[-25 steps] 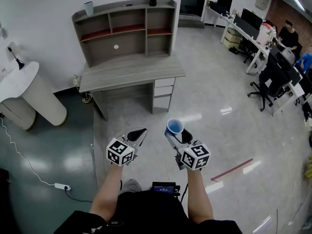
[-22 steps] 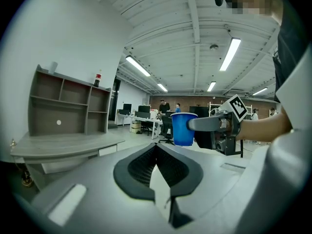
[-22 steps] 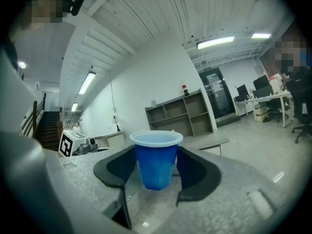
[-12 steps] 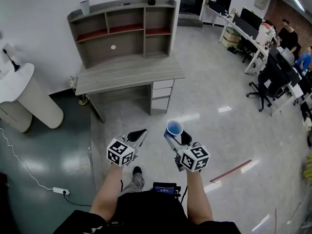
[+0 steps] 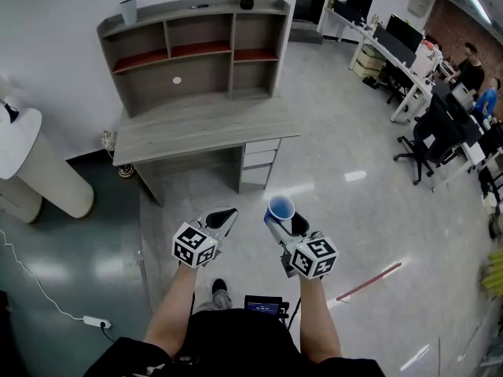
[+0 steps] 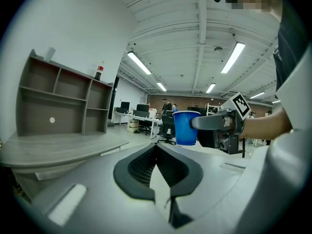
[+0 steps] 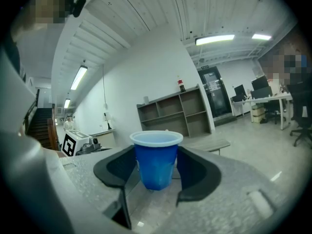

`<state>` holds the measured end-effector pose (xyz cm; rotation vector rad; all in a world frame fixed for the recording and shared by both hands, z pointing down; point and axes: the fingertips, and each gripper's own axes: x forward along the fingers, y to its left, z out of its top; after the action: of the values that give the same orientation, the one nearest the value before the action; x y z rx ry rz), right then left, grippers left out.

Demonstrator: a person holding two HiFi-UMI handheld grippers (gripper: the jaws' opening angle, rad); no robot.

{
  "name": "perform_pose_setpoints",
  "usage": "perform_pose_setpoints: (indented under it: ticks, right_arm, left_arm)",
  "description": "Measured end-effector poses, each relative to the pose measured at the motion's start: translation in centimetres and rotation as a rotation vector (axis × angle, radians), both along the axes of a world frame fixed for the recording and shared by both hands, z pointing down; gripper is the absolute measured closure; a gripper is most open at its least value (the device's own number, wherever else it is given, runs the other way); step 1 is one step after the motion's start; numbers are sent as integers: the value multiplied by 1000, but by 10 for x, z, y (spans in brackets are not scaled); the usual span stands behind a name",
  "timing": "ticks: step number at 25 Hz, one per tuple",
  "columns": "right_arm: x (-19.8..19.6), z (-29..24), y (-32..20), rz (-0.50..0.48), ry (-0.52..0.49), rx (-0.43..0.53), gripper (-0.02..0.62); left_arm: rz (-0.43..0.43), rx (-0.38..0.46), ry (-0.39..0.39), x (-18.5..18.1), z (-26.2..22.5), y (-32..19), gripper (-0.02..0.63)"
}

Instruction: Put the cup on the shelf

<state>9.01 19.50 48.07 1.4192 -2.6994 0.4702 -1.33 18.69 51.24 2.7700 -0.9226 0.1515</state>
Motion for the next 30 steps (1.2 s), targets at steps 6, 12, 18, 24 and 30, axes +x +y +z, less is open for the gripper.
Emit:
perform_pose_setpoints:
  ticks: [6,12,18,24,30]
  right_arm:
    - [-19,-1,-45,22,6,-2,330]
    - [-39,-3,-80,51,9,0,330]
    - [-53,1,-97,71,11,-19,330]
    - [-61,9,-110,73,19,-34,330]
    - [-61,15,-127,66,17,-40,330]
  left_arm:
    - [33,7,-6,-16,-1,-45,604]
    - [54,15,-5,-36,-3,-81,604]
    - [69,1,6,-50,2,-101,604]
    - [67,-20,15,-59,13,-114,604]
    - [65,-33,16,-59,21,-129,604]
